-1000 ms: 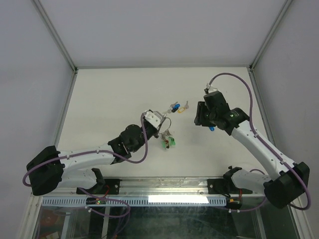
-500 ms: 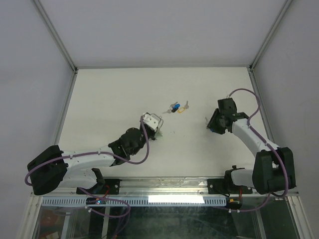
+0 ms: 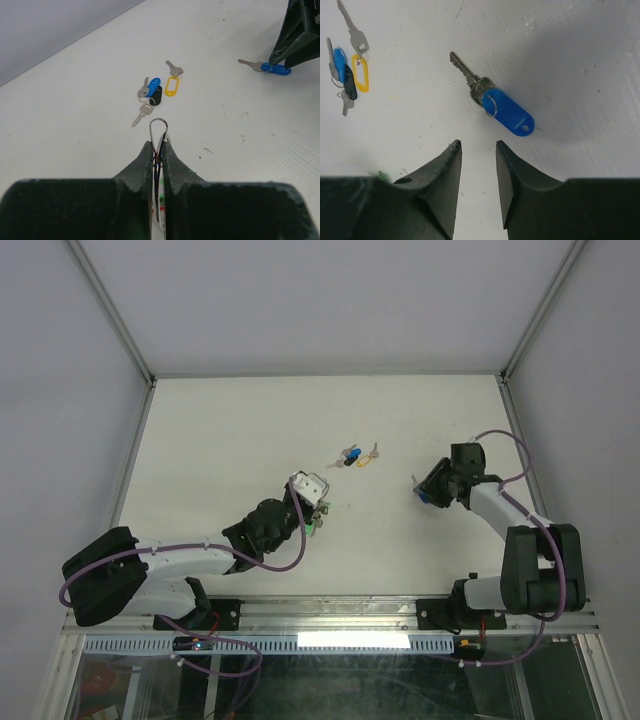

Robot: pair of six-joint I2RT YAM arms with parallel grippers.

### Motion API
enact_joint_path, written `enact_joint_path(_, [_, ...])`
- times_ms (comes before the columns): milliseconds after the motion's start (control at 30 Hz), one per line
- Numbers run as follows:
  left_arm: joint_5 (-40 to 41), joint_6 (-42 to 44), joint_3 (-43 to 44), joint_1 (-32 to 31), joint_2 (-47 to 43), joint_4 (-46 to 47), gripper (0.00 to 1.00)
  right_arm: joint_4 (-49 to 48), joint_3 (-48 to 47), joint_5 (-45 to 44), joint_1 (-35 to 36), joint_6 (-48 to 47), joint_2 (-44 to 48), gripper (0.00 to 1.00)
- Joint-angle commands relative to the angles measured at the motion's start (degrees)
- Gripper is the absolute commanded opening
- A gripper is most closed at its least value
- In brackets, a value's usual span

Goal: Put the keys on the keyring

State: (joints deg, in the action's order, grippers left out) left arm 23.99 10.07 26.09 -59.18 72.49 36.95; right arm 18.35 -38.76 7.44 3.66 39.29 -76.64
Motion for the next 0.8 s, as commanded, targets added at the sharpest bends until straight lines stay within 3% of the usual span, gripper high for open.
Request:
enact_joint_path(0, [-0.8, 0.8, 0.0, 0.1, 0.0, 4.8, 0.00, -6.4, 0.0, 3.0, -0.8, 2.0, -1.6, 0.36])
enact_joint_path(767, [-1.4, 1.2, 0.4, 0.1, 0.5, 3.8, 0.00, -6.7, 0.7, -1.4, -1.2, 2.1, -5.9, 0.43])
